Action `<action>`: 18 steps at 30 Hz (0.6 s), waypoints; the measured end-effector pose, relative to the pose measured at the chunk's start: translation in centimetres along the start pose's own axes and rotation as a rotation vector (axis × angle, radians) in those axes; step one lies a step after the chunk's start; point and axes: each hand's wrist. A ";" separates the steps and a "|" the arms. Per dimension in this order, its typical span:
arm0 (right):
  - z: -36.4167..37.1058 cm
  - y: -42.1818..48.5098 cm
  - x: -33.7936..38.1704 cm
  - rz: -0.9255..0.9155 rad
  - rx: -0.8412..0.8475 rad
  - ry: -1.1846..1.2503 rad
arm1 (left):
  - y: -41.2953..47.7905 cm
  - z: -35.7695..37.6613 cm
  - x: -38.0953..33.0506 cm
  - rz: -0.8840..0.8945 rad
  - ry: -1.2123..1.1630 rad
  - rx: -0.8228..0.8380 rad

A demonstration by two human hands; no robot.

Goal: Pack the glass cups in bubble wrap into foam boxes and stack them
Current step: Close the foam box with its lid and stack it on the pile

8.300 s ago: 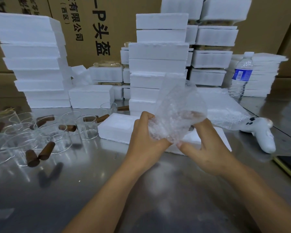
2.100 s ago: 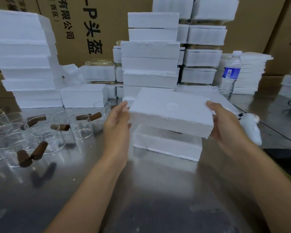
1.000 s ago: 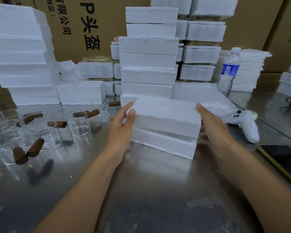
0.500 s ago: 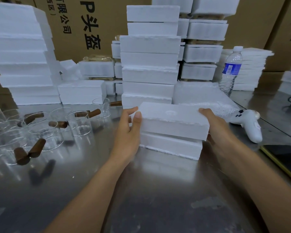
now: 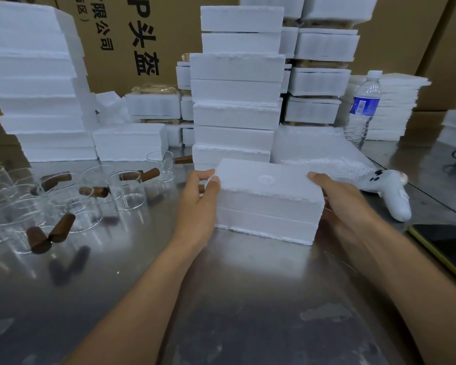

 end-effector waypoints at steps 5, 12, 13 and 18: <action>-0.1 -0.2 0.2 0.065 0.032 0.055 | -0.1 0.0 -0.5 -0.004 0.010 -0.015; 0.1 -0.6 0.4 0.059 -0.002 -0.065 | -0.2 0.1 -1.0 -0.024 0.030 -0.017; 0.2 -0.7 0.5 0.056 -0.016 -0.081 | -0.3 0.1 -1.0 -0.033 0.040 -0.019; 0.3 -1.3 1.0 0.078 0.092 -0.028 | -0.1 -0.3 -1.5 -0.160 0.005 -0.026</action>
Point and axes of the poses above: each hand's wrist, its own y-axis towards the middle knuckle, its own z-axis out of the palm, x = y × z, and after that the axes turned 11 degrees about -x, right-handed
